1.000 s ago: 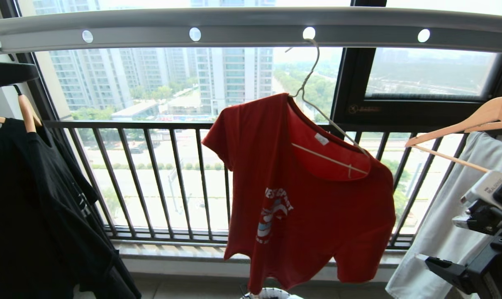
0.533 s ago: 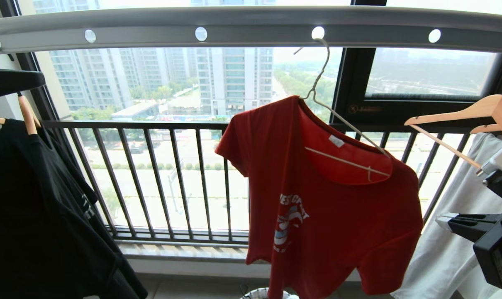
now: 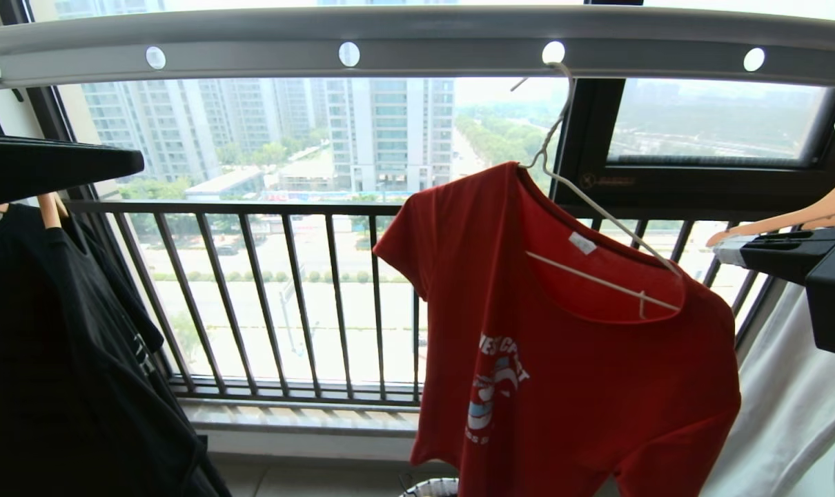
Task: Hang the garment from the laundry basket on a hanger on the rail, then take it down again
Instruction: Take the clothes off the clothes rack
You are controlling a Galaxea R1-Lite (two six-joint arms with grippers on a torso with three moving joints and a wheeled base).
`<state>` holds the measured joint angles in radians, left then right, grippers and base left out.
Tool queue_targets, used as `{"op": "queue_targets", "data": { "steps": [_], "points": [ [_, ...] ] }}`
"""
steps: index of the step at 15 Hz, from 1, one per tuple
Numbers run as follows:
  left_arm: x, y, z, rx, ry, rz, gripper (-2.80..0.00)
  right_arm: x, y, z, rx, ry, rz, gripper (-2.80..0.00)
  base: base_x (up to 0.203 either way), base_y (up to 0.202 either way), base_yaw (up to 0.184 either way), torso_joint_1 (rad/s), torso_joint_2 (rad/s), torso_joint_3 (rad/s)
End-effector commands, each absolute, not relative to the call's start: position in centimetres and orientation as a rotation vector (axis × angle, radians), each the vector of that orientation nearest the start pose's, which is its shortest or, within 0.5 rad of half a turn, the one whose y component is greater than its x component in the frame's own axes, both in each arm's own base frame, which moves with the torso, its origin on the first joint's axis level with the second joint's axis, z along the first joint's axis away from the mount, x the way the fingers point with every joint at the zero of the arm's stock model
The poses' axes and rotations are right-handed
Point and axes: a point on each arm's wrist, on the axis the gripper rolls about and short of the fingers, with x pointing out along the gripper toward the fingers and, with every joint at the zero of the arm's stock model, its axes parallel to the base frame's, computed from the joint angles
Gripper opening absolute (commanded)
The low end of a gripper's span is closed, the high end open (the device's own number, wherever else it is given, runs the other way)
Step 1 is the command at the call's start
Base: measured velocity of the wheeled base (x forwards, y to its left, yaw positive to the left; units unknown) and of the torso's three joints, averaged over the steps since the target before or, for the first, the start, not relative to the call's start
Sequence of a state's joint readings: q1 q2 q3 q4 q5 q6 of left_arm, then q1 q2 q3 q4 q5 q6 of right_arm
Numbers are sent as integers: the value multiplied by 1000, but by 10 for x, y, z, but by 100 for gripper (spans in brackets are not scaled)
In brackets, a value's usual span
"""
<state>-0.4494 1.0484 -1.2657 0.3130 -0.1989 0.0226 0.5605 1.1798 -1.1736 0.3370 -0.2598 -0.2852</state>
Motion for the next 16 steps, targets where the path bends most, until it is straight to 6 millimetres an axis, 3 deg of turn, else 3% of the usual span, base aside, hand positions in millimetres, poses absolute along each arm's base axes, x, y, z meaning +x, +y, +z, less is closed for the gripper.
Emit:
{"op": "queue_targets", "data": {
  "steps": [1, 4, 5, 6, 9, 16],
  "points": [
    [106, -56, 356, 41, 130, -655, -280, 151, 90, 327, -415, 257, 384, -280, 0, 0, 0, 0, 0, 0],
    [107, -60, 354, 41, 144, -698, -280, 171, 105, 336, -408, 247, 425, -280, 0, 0, 0, 0, 0, 0],
    [107, -60, 353, 42, 146, -698, -280, 176, 111, 340, -411, 238, 439, -179, 0, 0, 0, 0, 0, 0],
    [107, -60, 352, 42, 148, -698, -280, 180, 117, 342, -419, 230, 450, 0, 0, 0, 0, 0, 0, 0],
    [109, -61, 351, 44, 154, -702, -280, 193, 133, 346, -443, 215, 480, 0, 0, 0, 0, 0, 0, 0],
    [109, -61, 350, 46, 155, -702, -280, 247, 173, 348, -396, 102, 463, 0, 0, 0, 0, 0, 0, 0]
  ]
}}
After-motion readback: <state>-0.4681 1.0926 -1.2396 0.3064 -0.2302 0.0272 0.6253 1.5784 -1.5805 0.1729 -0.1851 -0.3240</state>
